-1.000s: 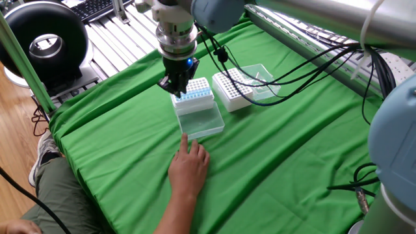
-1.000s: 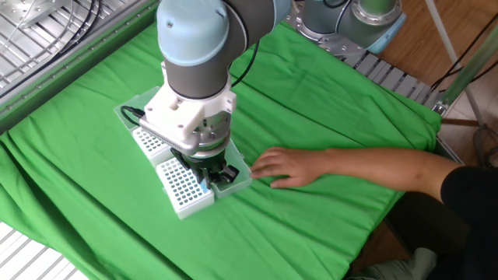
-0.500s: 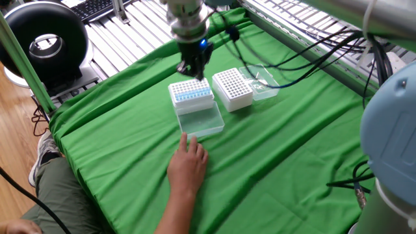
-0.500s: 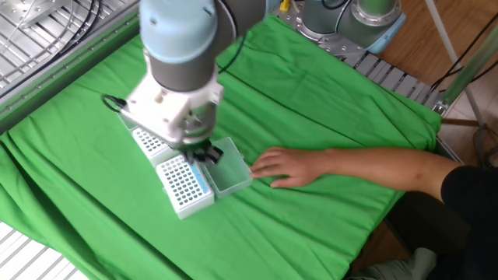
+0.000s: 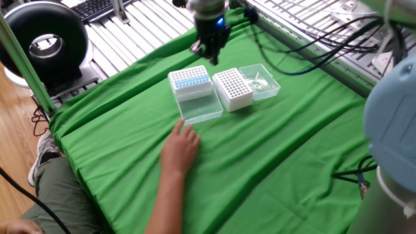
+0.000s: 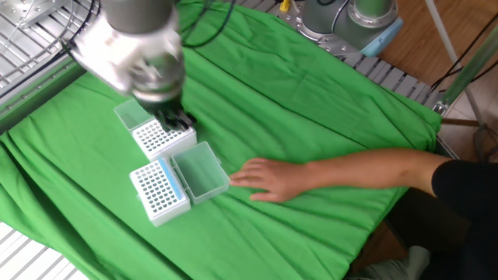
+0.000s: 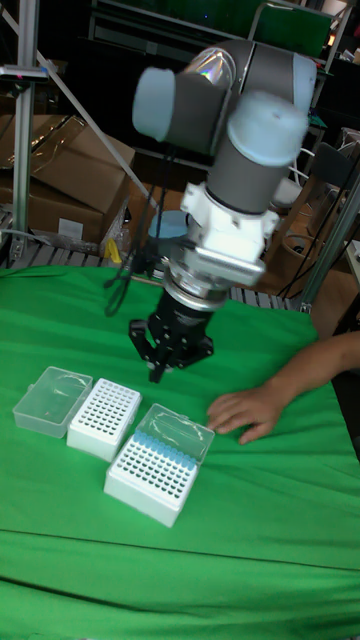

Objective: Insert a medium pipette tip into the holder for medium pipette tips

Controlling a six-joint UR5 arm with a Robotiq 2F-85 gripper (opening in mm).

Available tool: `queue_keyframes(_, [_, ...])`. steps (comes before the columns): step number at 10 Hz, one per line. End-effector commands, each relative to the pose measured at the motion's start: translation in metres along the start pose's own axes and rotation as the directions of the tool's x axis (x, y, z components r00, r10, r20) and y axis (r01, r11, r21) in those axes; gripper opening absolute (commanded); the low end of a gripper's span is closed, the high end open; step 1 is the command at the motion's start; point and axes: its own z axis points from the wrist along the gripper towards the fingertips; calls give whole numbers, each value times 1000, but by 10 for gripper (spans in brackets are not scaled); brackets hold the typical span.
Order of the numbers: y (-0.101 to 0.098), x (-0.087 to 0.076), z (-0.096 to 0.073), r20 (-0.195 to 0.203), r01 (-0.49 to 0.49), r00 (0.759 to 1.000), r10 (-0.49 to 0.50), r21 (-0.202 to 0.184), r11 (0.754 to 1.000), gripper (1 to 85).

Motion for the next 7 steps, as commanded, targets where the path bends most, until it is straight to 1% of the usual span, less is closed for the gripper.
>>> queue_keyframes(1, [-31, 5, -15, 15, -68, 998, 68, -25, 997, 73])
queue_keyframes(2, [-36, 6, -13, 3, -84, 996, 84, -20, 996, 70])
queue_keyframes(3, [-34, 7, -7, -11, -107, 994, 106, -54, 993, 60])
queue_keyframes(4, [-29, 8, -3, -21, -122, 992, 121, -97, 988, 63])
queue_keyframes(6, [-33, 13, 1, -45, -107, 994, 104, -89, 990, 50])
queue_keyframes(7, [-36, 13, 4, -47, -103, 994, 100, -80, 991, 17])
